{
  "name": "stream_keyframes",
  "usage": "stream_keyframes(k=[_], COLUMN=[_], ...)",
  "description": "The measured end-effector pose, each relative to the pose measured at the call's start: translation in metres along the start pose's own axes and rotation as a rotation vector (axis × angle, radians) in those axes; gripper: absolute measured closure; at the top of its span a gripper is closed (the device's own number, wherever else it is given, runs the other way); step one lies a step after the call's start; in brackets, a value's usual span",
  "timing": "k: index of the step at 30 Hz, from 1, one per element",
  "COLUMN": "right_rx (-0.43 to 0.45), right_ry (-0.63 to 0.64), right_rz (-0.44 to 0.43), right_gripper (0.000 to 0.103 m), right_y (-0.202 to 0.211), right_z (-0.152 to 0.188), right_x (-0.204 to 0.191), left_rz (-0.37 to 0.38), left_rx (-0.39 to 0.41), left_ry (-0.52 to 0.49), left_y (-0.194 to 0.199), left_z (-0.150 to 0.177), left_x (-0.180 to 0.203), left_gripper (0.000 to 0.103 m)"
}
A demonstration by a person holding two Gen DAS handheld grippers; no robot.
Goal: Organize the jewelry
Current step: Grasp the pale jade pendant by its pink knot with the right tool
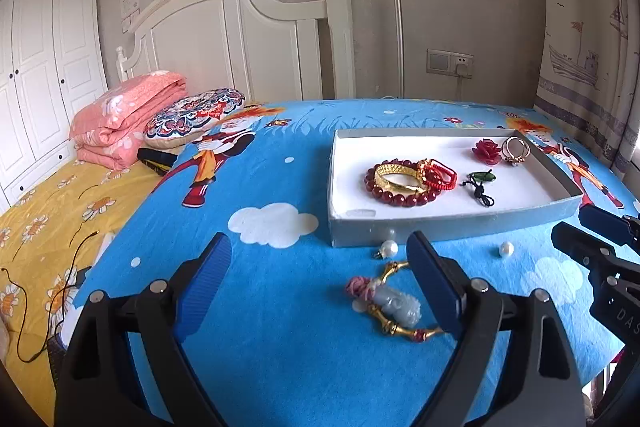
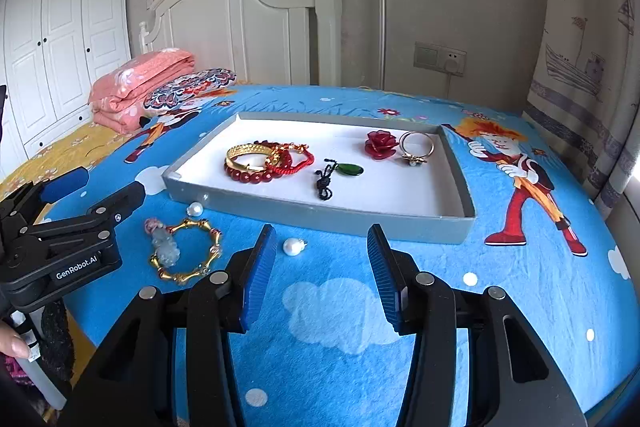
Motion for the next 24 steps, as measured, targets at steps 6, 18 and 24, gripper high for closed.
stream_keyframes(k=[6,18,24], right_rx=[-0.027,-0.079,-0.111], right_ry=[0.046,0.162,0.176], right_rz=[-0.046,-0.143,-0.156], right_gripper=[0.057,0.057,0.057], right_y=[-0.004,-0.019,-0.032], right_z=[0.015,0.03,0.032], right_x=[-0.026,-0.085,-0.102], left_rz=[-0.024,-0.094,-0.097], left_rx=[-0.018,-0.073,-0.103], left_ry=[0.024,0.067,0.075], left_y=[0.008,0.01,0.0], left_z=[0.027,0.074,0.084], left_x=[-0.017,-0.061,-0.068], left_gripper=[0.017,0.017,0.016])
Point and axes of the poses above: each gripper's, at about its wrist camera, not at the fingertips, and y roughly against the way its jaws point, x to its right, z to its underside, the point moved 10 cm from there along -y, roughly the way its jaws point, and after that the axes turned 7 degrees about -y, right-handed, at the moved point
